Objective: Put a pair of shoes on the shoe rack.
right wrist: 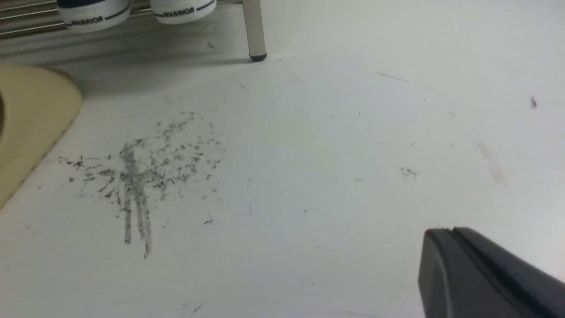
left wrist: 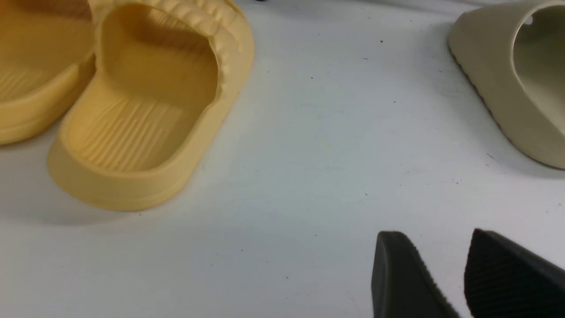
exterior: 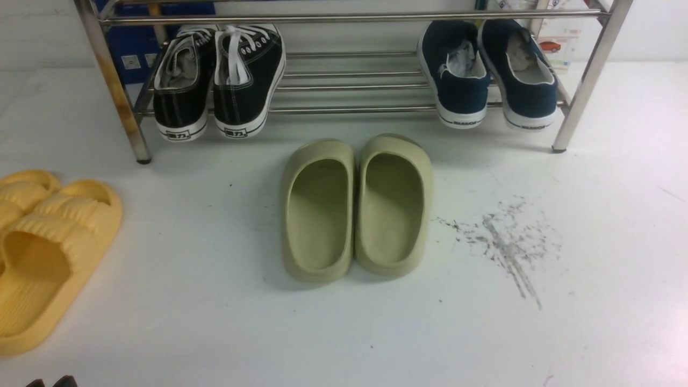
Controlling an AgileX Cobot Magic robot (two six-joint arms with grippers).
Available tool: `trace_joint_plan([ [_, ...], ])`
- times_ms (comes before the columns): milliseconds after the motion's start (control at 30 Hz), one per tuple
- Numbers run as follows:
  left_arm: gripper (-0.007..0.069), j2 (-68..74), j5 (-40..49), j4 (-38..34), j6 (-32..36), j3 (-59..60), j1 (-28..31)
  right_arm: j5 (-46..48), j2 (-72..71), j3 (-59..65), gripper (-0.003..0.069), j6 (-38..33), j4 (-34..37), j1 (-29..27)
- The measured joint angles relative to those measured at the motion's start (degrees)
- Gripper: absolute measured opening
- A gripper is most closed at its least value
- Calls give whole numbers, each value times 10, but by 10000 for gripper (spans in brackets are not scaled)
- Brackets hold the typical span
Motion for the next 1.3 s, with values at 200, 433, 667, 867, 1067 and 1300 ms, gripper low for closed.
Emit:
trace_joint_plan([
  [200,239,0,0,0,0,0,0,28,0,-4,-3,4,-3,0],
  [433,239,0,0,0,0,0,0,36,0,-6,-3,6,8,0],
  [667,239,0,0,0,0,0,0,36,0,-6,-1,6,8,0],
  [867,239,0,0,0,0,0,0,36,0,-6,4,6,8,0],
  [1067,239,0,0,0,0,0,0,36,0,-6,7,6,8,0],
  [1300,239,0,0,0,0,0,0,36,0,-6,13,6,8,0],
])
